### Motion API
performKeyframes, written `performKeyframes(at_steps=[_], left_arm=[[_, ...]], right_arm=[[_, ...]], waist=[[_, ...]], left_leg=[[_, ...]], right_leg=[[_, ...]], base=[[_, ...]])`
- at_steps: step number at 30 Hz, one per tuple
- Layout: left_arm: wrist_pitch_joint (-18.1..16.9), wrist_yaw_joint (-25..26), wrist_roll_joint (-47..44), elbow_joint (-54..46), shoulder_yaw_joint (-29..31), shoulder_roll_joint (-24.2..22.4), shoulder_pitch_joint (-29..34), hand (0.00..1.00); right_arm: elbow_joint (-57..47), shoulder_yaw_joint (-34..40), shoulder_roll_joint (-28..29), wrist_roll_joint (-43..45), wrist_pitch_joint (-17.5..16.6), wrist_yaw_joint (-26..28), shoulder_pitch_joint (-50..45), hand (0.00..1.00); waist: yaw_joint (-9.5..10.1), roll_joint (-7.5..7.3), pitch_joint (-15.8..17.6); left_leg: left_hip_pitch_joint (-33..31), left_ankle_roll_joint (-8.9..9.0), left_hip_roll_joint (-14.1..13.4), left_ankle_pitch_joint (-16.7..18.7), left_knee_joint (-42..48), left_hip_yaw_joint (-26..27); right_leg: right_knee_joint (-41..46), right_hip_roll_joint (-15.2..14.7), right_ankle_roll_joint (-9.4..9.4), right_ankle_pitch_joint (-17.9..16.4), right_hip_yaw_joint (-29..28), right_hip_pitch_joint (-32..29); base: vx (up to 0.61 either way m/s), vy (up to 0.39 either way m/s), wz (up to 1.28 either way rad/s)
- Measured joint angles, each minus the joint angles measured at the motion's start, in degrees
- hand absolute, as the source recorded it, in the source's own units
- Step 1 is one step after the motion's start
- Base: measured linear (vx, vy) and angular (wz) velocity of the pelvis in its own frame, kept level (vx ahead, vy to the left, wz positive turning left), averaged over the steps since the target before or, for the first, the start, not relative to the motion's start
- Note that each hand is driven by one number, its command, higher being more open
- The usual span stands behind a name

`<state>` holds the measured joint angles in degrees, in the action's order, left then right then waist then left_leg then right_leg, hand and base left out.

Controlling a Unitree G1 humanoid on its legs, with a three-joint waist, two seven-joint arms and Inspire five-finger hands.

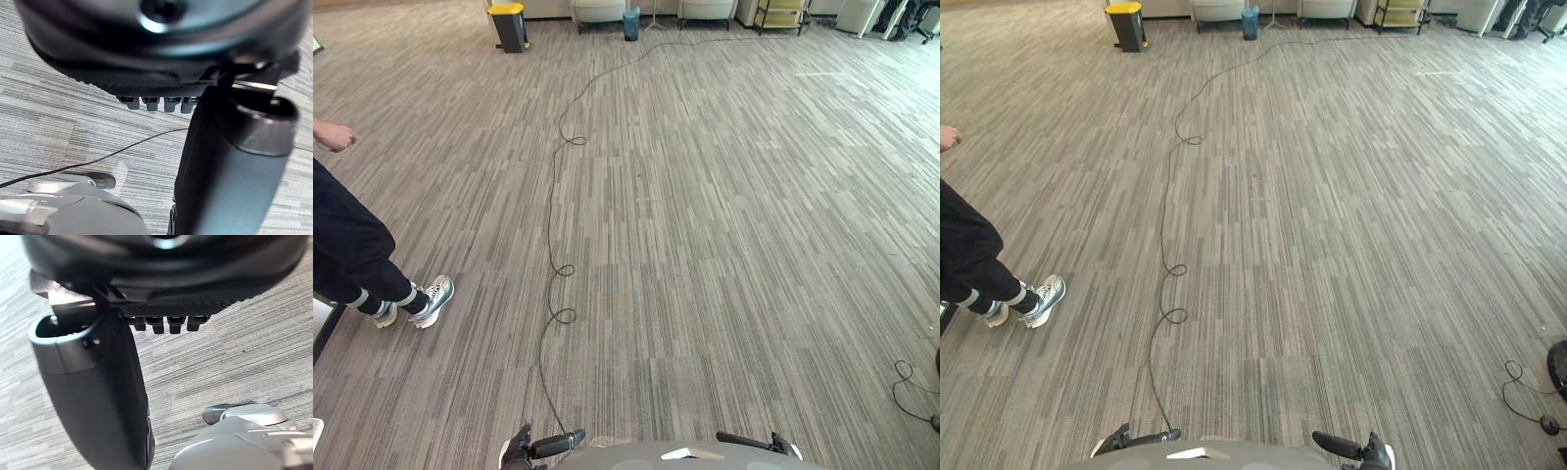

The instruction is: Pick up cushions and gather them together orderly.

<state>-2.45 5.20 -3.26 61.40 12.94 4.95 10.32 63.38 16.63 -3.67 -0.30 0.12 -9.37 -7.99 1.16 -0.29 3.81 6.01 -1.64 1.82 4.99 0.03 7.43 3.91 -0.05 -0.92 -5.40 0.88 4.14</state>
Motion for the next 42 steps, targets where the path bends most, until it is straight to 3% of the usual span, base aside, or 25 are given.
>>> performKeyframes(at_steps=[11,27,37,40,42], left_arm=[[0.0,0.0,-0.7,0.6,1.6,-0.4,-0.6,1.0],[0.0,0.2,-0.7,1.3,1.6,-0.3,-1.8,1.0],[0.0,0.5,-0.7,1.3,1.4,0.1,-2.8,1.0],[0.0,0.5,-0.7,0.3,1.4,0.1,-2.9,1.0],[0.0,0.5,-0.8,-0.8,1.5,0.1,-2.8,1.0]], right_arm=[[0.0,2.5,0.8,0.4,0.0,0.0,2.7,1.0],[0.5,2.5,0.5,0.5,0.0,0.0,4.0,1.0],[0.6,2.4,1.0,0.6,0.0,-0.1,5.8,1.0],[-0.3,2.4,2.8,0.6,0.0,-0.1,6.2,1.0],[-2.1,2.1,4.0,0.5,0.2,0.0,6.2,1.0]], waist=[[0.15,0.15,1.3],[0.2,0.34,3.3],[0.83,-0.46,4.8],[1.62,-1.01,5.1],[1.95,-1.3,5.6]], left_leg=[[1.3,-0.29,0.7,-2.6,-5.0,0.3],[1.4,-0.49,1.2,-2.9,-5.4,-0.4],[0.2,-0.77,1.7,-2.8,-5.3,-0.2],[-1.1,-1.59,2.0,-1.7,-4.6,-0.1],[-3.6,-3.08,2.2,2.9,1.8,0.0]], right_leg=[[-2.9,-0.3,-0.81,1.9,0.0,0.2],[-3.6,-0.6,-0.84,1.8,0.8,0.9],[-3.6,-1.2,-1.14,1.9,0.7,-0.2],[-2.1,-1.6,-2.28,1.1,0.7,-2.0],[5.0,-2.8,-4.94,-2.2,1.1,-4.6]], base=[[-0.04,-0.001,-0.01],[-0.04,-0.022,0.03],[-0.04,-0.009,0.0],[-0.01,0.002,-0.01],[0.02,0.042,0.04]])
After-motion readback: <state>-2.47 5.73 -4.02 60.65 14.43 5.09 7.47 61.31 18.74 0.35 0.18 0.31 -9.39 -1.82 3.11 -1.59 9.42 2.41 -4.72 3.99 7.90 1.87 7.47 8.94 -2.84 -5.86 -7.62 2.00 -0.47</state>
